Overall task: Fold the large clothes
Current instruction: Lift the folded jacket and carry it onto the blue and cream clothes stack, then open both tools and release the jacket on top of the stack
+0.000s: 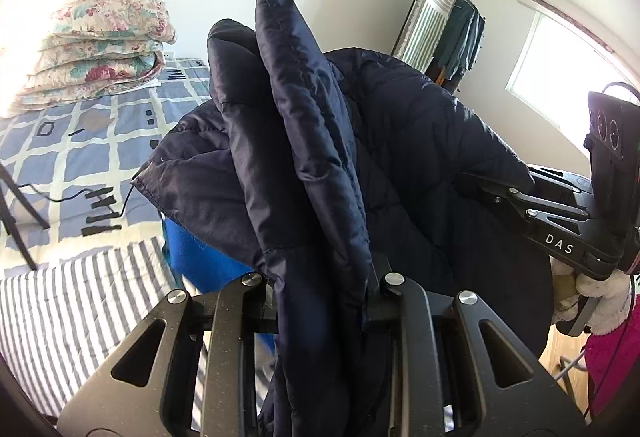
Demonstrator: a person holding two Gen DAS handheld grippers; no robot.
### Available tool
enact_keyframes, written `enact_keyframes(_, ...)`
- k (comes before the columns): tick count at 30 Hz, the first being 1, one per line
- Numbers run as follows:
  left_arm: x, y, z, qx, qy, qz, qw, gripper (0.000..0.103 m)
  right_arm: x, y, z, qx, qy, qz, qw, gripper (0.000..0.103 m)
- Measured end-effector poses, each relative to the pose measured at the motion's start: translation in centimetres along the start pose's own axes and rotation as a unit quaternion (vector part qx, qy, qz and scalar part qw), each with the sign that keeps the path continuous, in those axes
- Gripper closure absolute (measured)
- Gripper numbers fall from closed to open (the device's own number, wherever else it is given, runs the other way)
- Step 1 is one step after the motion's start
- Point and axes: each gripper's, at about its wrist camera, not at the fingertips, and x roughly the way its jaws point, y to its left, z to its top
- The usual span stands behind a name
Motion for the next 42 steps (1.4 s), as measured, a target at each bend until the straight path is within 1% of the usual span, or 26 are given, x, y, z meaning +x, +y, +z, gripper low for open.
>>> enact_keyframes(5, 2.7, 0.4, 1.8, 0.006, -0.002, 0.004, 1.0000, 0.080, 3.3, -1.7, 0.9, 0.010, -0.003, 0.013, 1.000, 0.087)
enact_keyframes(9, 5.2, 1.8, 2.9, 0.002, -0.002, 0.009, 1.0000, 0.080, 6.8, -2.6, 1.5, 0.019, 0.002, 0.025, 1.000, 0.087)
enact_keyframes(13, 7.5, 4.0, 2.4, -0.019, 0.007, 0.011, 0.9997, 0.080, 10.1, -2.4, 1.4, 0.009, 0.019, 0.024, 0.999, 0.087)
enact_keyframes(14, 7.8, 4.4, 2.2, -0.023, 0.009, 0.010, 0.9996, 0.080, 11.1, -2.4, 1.7, 0.007, 0.024, 0.024, 0.999, 0.087)
enact_keyframes(17, 8.8, 5.8, 1.6, -0.038, 0.018, 0.009, 0.9991, 0.080, 13.3, -2.6, 1.2, 0.006, 0.041, 0.023, 0.999, 0.087)
enact_keyframes(20, 9.3, 7.0, 1.2, -0.050, 0.025, 0.004, 0.9985, 0.080, 14.7, -3.5, 0.7, 0.015, 0.050, 0.022, 0.998, 0.087)
enact_keyframes(22, 9.5, 7.6, 1.0, -0.058, 0.028, 0.000, 0.9979, 0.080, 15.1, -4.1, 0.4, 0.026, 0.052, 0.026, 0.998, 0.087)
enact_keyframes(25, 9.8, 8.0, 0.8, -0.056, 0.032, 0.002, 0.9979, 0.080, 16.4, -4.5, 0.3, 0.030, 0.061, 0.027, 0.997, 0.087)
enact_keyframes(30, 10.0, 7.8, 0.7, -0.041, 0.039, 0.005, 0.9984, 0.079, 16.6, -5.1, -0.1, 0.045, 0.065, 0.035, 0.996, 0.087)
enact_keyframes(33, 10.1, 7.9, 0.7, -0.040, 0.040, 0.003, 0.9984, 0.077, 16.5, -5.3, -0.4, 0.047, 0.067, 0.036, 0.996, 0.086)
enact_keyframes(36, 10.0, 7.9, 0.6, -0.039, 0.039, 0.008, 0.9984, 0.072, 16.5, -5.3, -0.6, 0.047, 0.070, 0.034, 0.996, 0.086)
enact_keyframes(37, 10.0, 7.9, 0.6, -0.040, 0.039, 0.012, 0.9983, 0.068, 16.7, -5.3, -0.5, 0.047, 0.071, 0.032, 0.996, 0.085)
enact_keyframes(38, 10.0, 7.9, 0.6, -0.042, 0.040, 0.015, 0.9982, 0.066, 16.6, -5.4, -0.5, 0.048, 0.071, 0.031, 0.996, 0.085)
enact_keyframes(42, 9.6, 8.3, 0.6, -0.040, 0.039, 0.018, 0.9983, 0.061, 16.3, -5.4, -0.5, 0.052, 0.070, 0.026, 0.996, 0.081)
